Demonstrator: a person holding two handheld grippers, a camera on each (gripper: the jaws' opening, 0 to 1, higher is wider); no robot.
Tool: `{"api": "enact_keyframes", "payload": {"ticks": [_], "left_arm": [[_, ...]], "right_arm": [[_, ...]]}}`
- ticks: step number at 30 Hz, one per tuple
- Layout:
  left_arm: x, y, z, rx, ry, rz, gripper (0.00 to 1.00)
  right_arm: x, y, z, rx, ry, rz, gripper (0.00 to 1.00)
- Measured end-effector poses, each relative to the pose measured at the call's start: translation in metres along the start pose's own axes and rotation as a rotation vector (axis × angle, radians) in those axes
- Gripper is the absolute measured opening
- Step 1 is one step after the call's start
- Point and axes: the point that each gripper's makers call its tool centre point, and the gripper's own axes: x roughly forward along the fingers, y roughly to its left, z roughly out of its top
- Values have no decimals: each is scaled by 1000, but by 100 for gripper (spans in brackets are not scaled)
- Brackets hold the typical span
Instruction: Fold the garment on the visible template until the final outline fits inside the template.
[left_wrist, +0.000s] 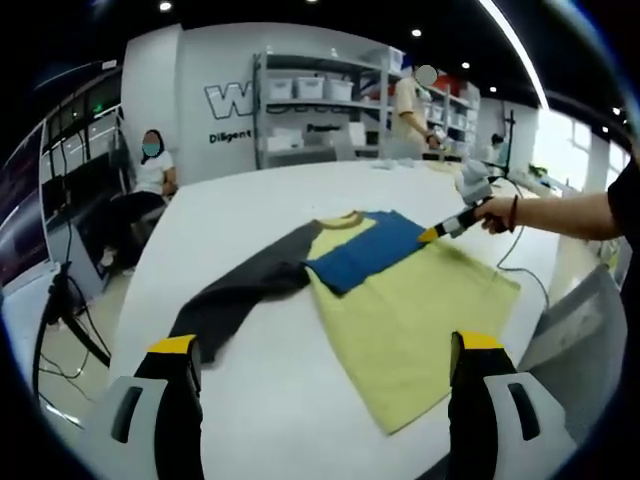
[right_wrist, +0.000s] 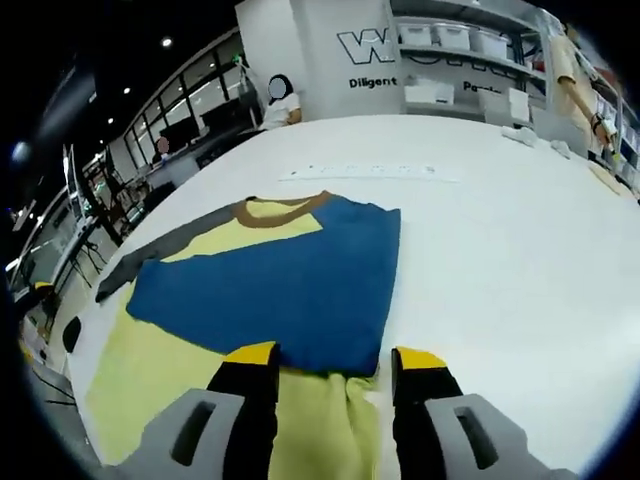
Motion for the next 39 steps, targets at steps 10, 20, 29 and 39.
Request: {"api": "enact_keyframes", "payload": {"ticks": [10, 20, 29, 39], "left_arm": [[1, -2, 0, -1, -7, -9, 99], [0, -1, -3, -6, -3, -11, 99], [1, 0, -3, -8, -1, -9, 99], [1, 1, -5, -9, 4, -9, 99]], "right_arm": [[-2, -8, -6, -60, 20, -43, 12], [-4, -10, -7, -112, 39, -41, 0], [-7, -24, -6, -117, 50, -58, 0], [-13, -44, -9, -118, 60, -93, 0]]}}
